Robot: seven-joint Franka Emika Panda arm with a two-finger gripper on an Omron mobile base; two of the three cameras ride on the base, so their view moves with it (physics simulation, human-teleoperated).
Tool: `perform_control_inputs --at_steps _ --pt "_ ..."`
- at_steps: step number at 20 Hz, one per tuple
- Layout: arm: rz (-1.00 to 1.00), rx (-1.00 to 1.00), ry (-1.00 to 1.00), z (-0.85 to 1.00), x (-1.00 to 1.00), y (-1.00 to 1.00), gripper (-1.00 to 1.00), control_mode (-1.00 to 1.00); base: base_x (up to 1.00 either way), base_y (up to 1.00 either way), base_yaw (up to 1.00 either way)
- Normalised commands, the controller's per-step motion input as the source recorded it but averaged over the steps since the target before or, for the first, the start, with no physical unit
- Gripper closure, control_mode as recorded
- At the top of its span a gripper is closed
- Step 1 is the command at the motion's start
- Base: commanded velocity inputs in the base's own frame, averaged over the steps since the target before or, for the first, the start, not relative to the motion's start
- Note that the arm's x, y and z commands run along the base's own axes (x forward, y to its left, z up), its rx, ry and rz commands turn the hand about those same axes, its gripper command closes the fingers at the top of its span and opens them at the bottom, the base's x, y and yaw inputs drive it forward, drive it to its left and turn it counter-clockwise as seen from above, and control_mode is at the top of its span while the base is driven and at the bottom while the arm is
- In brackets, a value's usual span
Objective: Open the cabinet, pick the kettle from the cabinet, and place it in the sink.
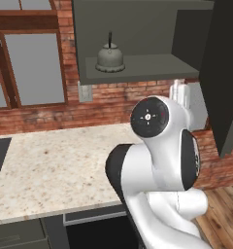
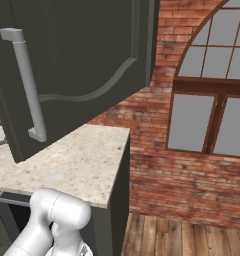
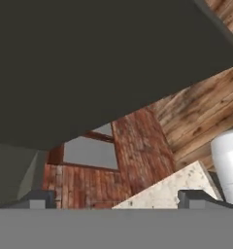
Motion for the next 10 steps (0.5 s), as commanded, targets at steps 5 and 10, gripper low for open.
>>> perform_control_inputs --at_steps 5,10 --pt "-0.31 0.0 0.0 0.0 0.21 -0.19 -1.0 -1.0 0.0 0.0 0.0" --pt "-0.17 0.0 0.0 -0.02 0.03 -0.26 -1.0 -1.0 0.0 0.0 0.0"
